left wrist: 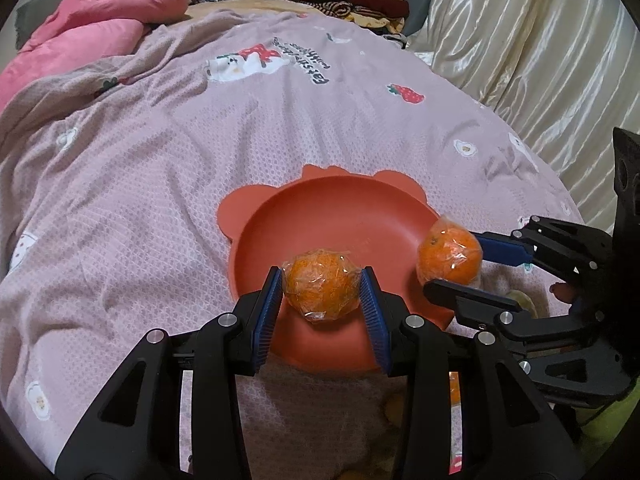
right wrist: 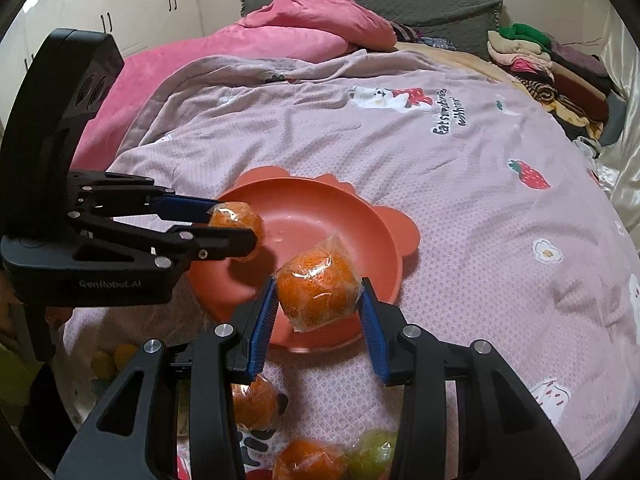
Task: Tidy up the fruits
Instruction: 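Lift both wrapped oranges and carry them over the orange plate with both tools, then lower the oranges into the plate and open both tools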
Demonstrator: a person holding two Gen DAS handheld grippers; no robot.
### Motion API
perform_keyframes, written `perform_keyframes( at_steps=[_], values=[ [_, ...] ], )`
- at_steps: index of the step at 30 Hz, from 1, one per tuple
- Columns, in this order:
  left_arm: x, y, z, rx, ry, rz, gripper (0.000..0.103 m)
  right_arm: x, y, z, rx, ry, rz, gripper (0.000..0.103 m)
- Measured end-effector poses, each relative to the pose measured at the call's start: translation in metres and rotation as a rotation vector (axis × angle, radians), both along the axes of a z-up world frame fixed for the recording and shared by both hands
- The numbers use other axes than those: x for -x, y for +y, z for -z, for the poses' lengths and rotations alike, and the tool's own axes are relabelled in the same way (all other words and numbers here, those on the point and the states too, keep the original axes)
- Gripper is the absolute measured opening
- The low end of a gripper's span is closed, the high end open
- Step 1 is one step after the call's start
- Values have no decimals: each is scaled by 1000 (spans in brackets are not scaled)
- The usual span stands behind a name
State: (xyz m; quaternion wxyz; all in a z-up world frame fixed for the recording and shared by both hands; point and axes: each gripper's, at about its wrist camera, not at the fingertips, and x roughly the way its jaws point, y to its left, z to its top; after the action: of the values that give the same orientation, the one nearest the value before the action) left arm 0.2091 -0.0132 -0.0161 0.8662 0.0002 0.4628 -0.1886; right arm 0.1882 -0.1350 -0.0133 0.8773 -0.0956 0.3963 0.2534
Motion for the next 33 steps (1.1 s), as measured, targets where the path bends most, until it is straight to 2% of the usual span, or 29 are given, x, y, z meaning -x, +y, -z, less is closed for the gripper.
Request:
perform_keyframes(
  at_steps=[14, 33],
  values=[
    [-2, 0, 3, -28, 11, -4, 32, -7, 4, 8, 39, 20, -11, 39],
    [-3, 1, 6, -35, 24, -13, 32, -7, 3, 9, 39, 29, -12, 40]
  ],
)
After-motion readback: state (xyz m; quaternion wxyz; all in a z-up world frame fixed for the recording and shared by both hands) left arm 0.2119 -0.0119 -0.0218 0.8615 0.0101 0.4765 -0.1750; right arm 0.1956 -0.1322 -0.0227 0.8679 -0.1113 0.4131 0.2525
